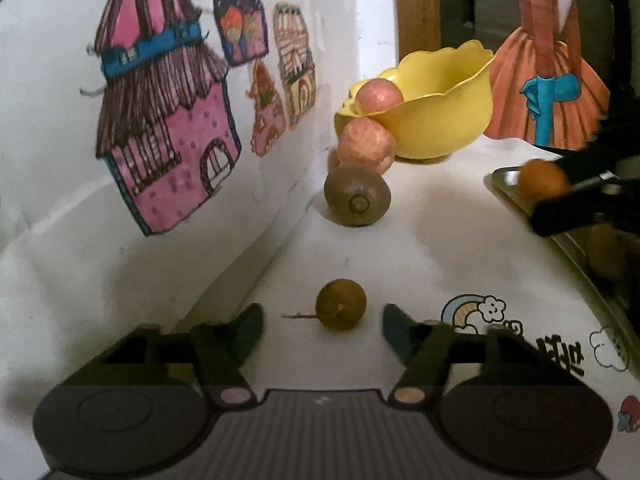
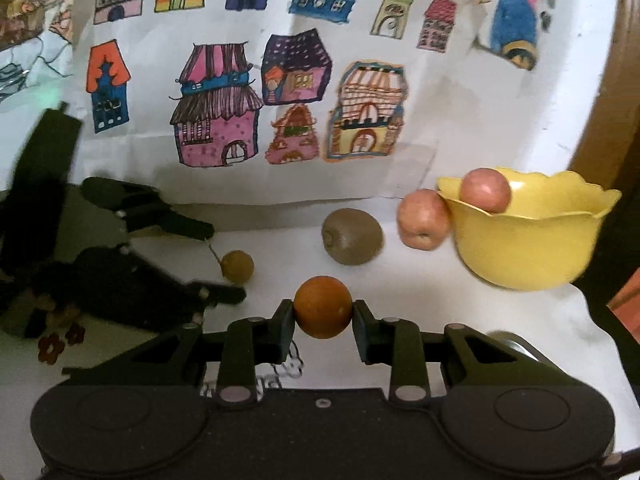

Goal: Organize fruits
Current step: 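Close the right tool on the orange while the left tool grasps the small brown fruit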

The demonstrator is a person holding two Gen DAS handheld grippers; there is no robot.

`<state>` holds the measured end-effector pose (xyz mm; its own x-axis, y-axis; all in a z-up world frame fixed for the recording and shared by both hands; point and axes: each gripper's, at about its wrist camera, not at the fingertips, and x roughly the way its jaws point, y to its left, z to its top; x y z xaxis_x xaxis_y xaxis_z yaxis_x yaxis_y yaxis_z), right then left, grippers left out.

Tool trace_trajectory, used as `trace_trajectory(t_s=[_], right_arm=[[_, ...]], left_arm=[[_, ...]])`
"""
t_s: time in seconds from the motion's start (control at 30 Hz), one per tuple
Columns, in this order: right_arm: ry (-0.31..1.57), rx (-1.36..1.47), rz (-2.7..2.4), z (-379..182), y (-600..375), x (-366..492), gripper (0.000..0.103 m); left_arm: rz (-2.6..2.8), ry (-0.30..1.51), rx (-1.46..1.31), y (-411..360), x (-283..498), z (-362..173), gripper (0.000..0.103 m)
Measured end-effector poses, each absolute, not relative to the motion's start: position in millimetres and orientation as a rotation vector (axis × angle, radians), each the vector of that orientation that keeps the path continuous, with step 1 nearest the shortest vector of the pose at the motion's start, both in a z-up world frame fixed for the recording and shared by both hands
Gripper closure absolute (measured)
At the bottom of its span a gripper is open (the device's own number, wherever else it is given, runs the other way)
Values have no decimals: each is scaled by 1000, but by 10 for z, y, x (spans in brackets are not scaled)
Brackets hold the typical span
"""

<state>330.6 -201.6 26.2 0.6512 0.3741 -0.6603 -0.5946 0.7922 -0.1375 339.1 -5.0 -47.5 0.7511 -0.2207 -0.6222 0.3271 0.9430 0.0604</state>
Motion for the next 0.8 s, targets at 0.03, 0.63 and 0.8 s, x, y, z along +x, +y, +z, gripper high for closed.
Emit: trace_trajectory(t_s=[0.03,0.63,0.8], right_arm=[[657,-360,561,277,-2042,3276,70],[618,-245,433,498,-2786,2911,70],[634,-212,382,474,-3055,2707,70]], left_arm=[[-300,653,164,-49,3400,-471,44],[-345,619,154,-411,3163,-282,74],[-396,618,198,-719,3068,-267,74]])
